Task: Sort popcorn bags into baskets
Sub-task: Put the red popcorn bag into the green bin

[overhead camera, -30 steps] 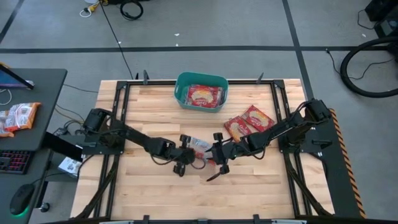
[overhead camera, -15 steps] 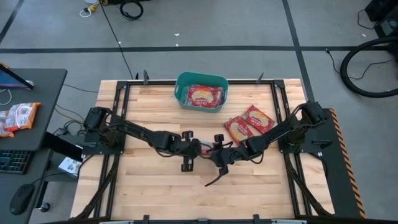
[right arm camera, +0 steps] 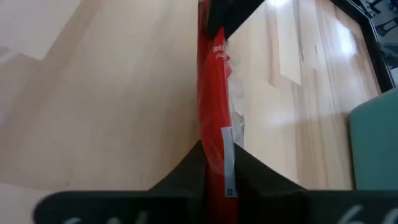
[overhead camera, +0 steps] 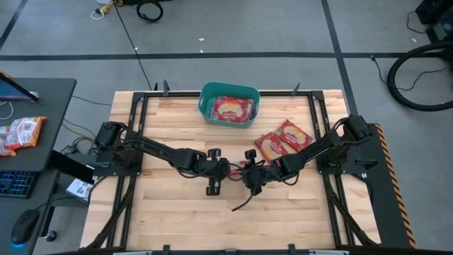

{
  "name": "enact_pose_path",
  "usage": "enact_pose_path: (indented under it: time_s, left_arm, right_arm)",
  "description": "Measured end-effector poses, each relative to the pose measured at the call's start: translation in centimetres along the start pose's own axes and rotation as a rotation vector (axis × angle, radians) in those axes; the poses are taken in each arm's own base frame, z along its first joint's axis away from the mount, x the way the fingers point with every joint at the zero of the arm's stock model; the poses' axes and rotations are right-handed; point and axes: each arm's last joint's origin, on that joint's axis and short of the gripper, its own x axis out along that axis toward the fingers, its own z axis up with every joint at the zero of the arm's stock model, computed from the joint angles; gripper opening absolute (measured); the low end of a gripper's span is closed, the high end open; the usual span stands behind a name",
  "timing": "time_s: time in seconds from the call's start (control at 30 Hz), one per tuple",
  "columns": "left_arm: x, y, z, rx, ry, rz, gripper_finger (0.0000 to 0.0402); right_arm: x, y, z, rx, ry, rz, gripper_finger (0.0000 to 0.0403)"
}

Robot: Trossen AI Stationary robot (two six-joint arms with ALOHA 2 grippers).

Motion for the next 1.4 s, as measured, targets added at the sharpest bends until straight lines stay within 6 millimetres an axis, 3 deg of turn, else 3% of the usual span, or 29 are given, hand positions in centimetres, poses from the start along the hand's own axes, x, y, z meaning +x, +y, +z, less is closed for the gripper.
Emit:
enact_pose_path:
  time_s: [0.33,0.57,0.77,0.93,1.17,1.4]
  left_arm:
    - [-2.5,0.9,-0.1,0.02,0.025,0.098,0.0106]
    - [-3.3,1.0,-0.9,0.068,0.082,0.165,0.0122]
    - [-2.1,1.3,-4.1,0.055,0.114,0.206,0.0123]
    - [-2.5,1.5,-6.5,-0.017,0.039,0.194,0.0123]
    - [-5.2,1.5,-8.7,-0.057,-0.049,0.205,0.0123]
    - [-6.1,1.6,-10.7,-0.05,-0.224,0.194,0.0123]
  right_arm:
    - [0.1,-1.2,-0.3,-0.04,0.041,-0.012,0.0037]
    - [-0.3,-3.7,0.9,-0.027,0.146,-0.044,0.004]
    - [-0.8,-6.3,1.1,-0.014,0.235,-0.063,0.004]
    - [-1.9,-9.7,2.0,0.027,0.194,-0.111,0.0041]
    - [-3.3,-15.5,3.4,0.099,0.087,-0.094,0.0042]
    - [-1.5,-20.8,4.0,0.218,0.023,-0.012,0.0041]
